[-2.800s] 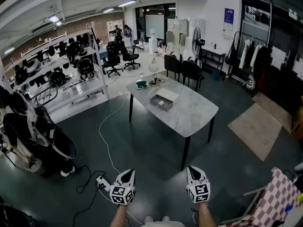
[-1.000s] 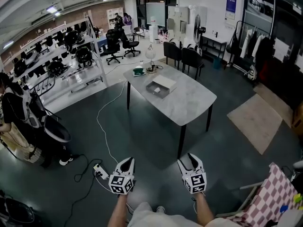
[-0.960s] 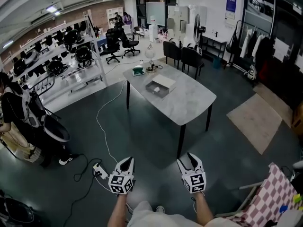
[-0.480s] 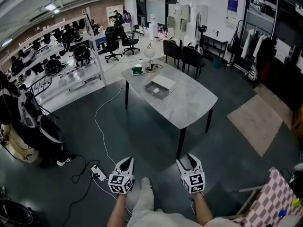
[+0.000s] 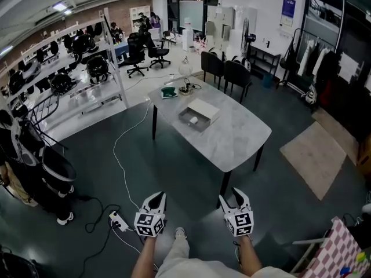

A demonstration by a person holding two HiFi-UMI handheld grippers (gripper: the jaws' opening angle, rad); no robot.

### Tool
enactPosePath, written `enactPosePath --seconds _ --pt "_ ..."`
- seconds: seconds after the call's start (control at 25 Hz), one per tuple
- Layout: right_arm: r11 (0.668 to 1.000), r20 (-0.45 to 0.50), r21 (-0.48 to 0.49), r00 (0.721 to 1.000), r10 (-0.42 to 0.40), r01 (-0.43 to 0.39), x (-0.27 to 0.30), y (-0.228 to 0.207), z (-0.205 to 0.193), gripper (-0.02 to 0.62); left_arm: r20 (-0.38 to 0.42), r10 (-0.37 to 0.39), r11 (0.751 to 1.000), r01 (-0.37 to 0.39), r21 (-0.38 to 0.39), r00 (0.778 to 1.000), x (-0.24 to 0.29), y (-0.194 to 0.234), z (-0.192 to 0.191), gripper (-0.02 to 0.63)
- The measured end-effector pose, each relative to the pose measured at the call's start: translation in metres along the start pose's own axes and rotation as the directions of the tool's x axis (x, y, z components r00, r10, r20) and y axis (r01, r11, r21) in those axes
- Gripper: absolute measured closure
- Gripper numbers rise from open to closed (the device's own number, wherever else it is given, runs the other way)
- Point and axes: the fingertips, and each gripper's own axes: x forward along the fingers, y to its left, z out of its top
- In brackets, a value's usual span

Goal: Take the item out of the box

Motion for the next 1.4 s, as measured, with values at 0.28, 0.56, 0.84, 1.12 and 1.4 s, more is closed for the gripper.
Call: enactPosePath --seconds 0.28,0.56,0.84,1.12,1.4 --pt "1.0 0.002 -0.003 1.0 -0.004 0.004 0.074 -0.013 0.023 0.377 0.002 -0.004 1.0 0.004 -0.001 1.0 0.056 0.053 0.025 0.591" --pt "1.0 0.009 -0.008 1.0 -0.016 0.016 0.144 -0.03 0.041 0.379 0.013 -0.013 1.0 0.013 0.007 1.0 0.113 0.101 0.048 0.591" --pt "0.999 0.011 -0.016 0.999 -0.034 0.034 0.203 -0.049 0.057 0.379 0.018 -0.037 0.999 0.037 0.015 0.999 0.167 0.136 0.068 0.591" --pt "0.999 0.009 -0.024 0.999 -0.035 0.035 0.243 -0.056 0.059 0.38 0.021 -0.052 0.999 0.052 0.017 0.998 0.2 0.163 0.072 0.591" --pt "0.999 -0.013 -0.023 1.0 -0.026 0.026 0.252 -0.053 0.053 0.385 0.004 -0.058 0.998 0.058 0.011 0.998 0.208 0.168 0.067 0.591"
